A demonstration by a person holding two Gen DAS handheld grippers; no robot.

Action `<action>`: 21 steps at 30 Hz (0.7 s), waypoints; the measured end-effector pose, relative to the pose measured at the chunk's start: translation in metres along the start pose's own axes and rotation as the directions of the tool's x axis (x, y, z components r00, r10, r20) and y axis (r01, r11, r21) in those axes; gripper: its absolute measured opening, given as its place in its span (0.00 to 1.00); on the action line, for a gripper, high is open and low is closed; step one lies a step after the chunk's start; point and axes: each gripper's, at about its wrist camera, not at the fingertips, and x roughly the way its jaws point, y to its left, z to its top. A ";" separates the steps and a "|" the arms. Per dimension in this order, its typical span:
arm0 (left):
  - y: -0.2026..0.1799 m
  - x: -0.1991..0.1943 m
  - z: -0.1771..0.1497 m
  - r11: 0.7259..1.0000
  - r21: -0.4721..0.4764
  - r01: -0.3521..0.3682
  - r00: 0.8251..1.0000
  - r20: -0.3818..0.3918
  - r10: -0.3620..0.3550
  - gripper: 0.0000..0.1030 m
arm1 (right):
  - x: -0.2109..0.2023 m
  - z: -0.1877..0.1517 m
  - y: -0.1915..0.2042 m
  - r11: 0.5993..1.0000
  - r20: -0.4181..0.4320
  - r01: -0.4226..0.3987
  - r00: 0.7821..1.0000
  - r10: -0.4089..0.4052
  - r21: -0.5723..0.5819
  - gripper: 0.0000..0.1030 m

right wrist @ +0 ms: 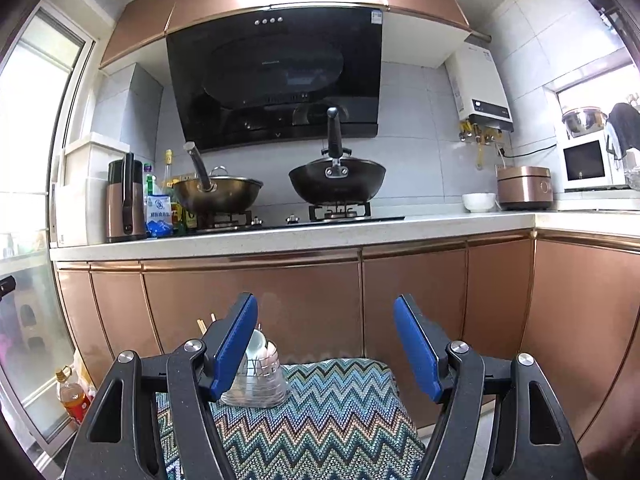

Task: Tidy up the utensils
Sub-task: 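Withdraw both tools from the holder and lower them to the chopsticks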

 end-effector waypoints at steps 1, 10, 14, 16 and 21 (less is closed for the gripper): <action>0.001 0.002 -0.001 1.000 0.000 -0.003 1.000 -0.003 0.003 0.49 | 0.002 -0.001 0.001 1.000 -0.005 -0.001 1.000 0.001 -0.003 0.68; 0.004 0.031 -0.020 1.000 0.009 -0.008 0.997 -0.077 0.009 0.49 | 0.021 -0.014 0.014 0.999 -0.065 -0.027 0.998 0.025 -0.023 0.68; 0.003 0.049 -0.034 1.000 0.022 0.015 0.990 -0.141 -0.011 0.49 | 0.034 -0.024 0.024 0.998 -0.111 -0.061 0.992 0.057 -0.035 0.68; 0.002 0.061 -0.042 0.999 0.023 0.041 0.981 -0.190 -0.036 0.49 | 0.042 -0.030 0.030 0.995 -0.143 -0.089 0.986 0.084 -0.035 0.67; 0.001 0.105 -0.072 0.985 -0.027 0.170 0.901 -0.400 -0.167 0.49 | 0.075 -0.051 0.051 0.980 -0.299 -0.199 0.937 0.182 -0.027 0.61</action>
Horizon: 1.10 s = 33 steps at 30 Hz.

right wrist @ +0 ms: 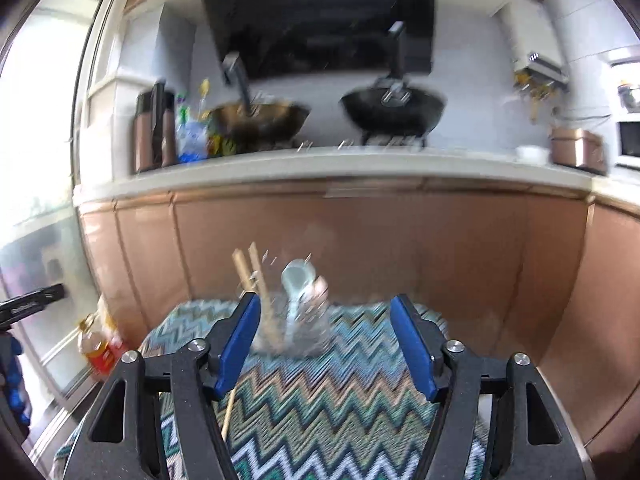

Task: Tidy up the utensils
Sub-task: 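Withdraw both tools from the holder and lower them to the chopsticks, then close the left tool on a chopstick while the right tool grips another chopstick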

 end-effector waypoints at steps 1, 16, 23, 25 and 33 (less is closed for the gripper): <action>0.001 0.010 -0.002 1.000 -0.004 0.026 0.999 -0.042 -0.026 0.49 | 0.010 -0.002 0.003 0.999 -0.039 -0.035 0.999 0.036 0.008 0.58; -0.021 0.178 -0.024 0.983 0.010 0.183 0.803 -0.579 -0.144 0.30 | 0.202 -0.055 0.087 0.944 -0.573 -0.329 0.769 0.283 0.024 0.22; -0.026 0.220 -0.034 0.989 0.074 0.126 0.758 -0.651 -0.048 0.29 | 0.263 -0.084 0.102 0.952 -0.690 -0.305 0.687 0.229 0.012 0.22; -0.028 0.227 -0.036 0.987 0.091 0.131 0.747 -0.664 -0.038 0.28 | 0.271 -0.087 0.103 0.955 -0.705 -0.295 0.677 0.214 0.007 0.22; -0.037 0.239 -0.047 0.976 0.171 0.137 0.724 -0.690 0.020 0.17 | 0.288 -0.094 0.104 0.953 -0.736 -0.300 0.651 0.184 -0.027 0.18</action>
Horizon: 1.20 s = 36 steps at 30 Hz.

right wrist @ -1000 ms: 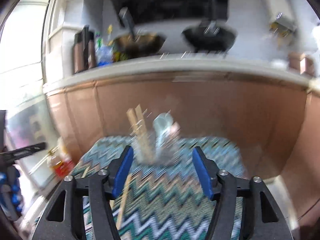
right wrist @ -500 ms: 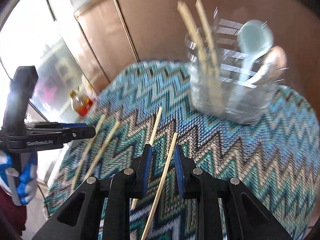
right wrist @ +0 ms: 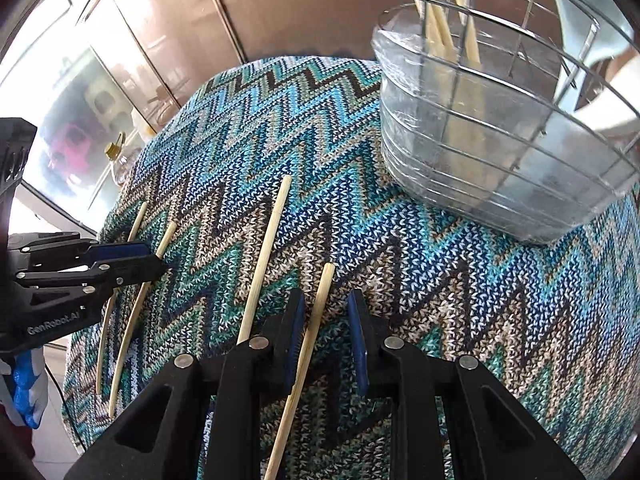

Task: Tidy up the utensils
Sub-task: 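Close the left tool on a chopstick while the right tool grips another chopstick, then lift both chopsticks up over the holder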

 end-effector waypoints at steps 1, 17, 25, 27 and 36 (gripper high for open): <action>0.000 0.001 0.000 1.000 0.002 -0.003 1.000 -0.002 0.003 0.16 | 0.000 0.001 0.002 1.000 -0.003 0.001 1.000 -0.001 -0.005 0.17; -0.007 0.006 0.001 0.999 -0.033 -0.023 1.000 0.002 0.023 0.04 | 0.004 0.002 0.005 1.000 -0.021 -0.022 1.000 0.022 0.002 0.06; 0.002 -0.028 -0.016 0.998 -0.065 0.021 0.996 0.086 -0.015 0.04 | -0.039 -0.019 0.008 0.997 0.096 -0.082 0.992 0.081 0.005 0.05; -0.001 -0.039 -0.022 0.997 -0.067 0.024 0.993 0.114 -0.017 0.04 | -0.055 -0.026 0.009 0.995 0.142 -0.104 0.985 0.102 0.004 0.05; -0.008 -0.095 -0.052 0.994 -0.077 0.078 0.970 0.238 -0.058 0.04 | -0.126 -0.066 0.005 0.984 0.340 -0.179 0.926 0.166 0.007 0.05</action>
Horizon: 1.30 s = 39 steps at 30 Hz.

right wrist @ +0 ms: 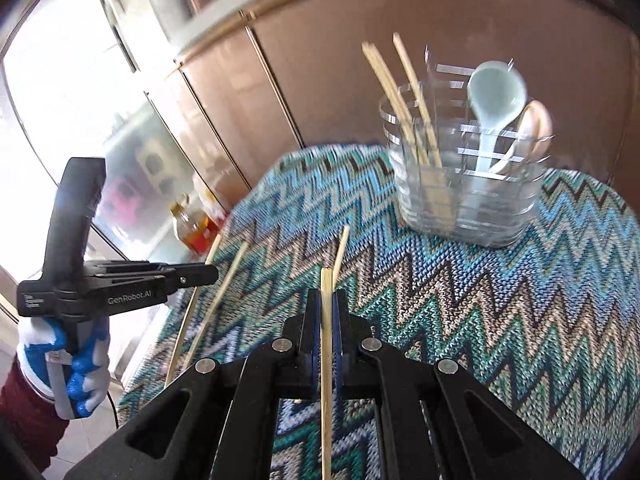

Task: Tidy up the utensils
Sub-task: 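Lift both chopsticks up over the holder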

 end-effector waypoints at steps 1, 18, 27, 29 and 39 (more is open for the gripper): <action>0.001 -0.004 0.001 1.000 0.000 0.008 1.000 0.013 -0.008 0.04 | -0.008 0.000 0.001 1.000 0.019 -0.004 1.000 0.004 0.000 0.05; -0.040 -0.106 0.019 0.988 0.035 0.148 0.938 0.313 -0.151 0.04 | -0.100 0.032 0.013 0.999 0.309 0.012 0.951 -0.001 -0.034 0.05; -0.080 -0.139 0.081 0.971 0.046 0.235 0.798 0.561 -0.220 0.04 | -0.131 0.108 0.003 0.997 0.555 0.052 0.832 -0.010 -0.061 0.05; -0.088 -0.139 0.098 0.971 0.024 0.239 0.755 0.624 -0.202 0.04 | -0.129 0.121 0.001 0.996 0.596 0.069 0.803 -0.020 -0.060 0.05; -0.122 -0.065 0.160 0.979 -0.043 0.201 0.652 0.751 -0.101 0.05 | -0.071 0.154 -0.033 0.984 0.658 0.165 0.748 -0.084 -0.063 0.05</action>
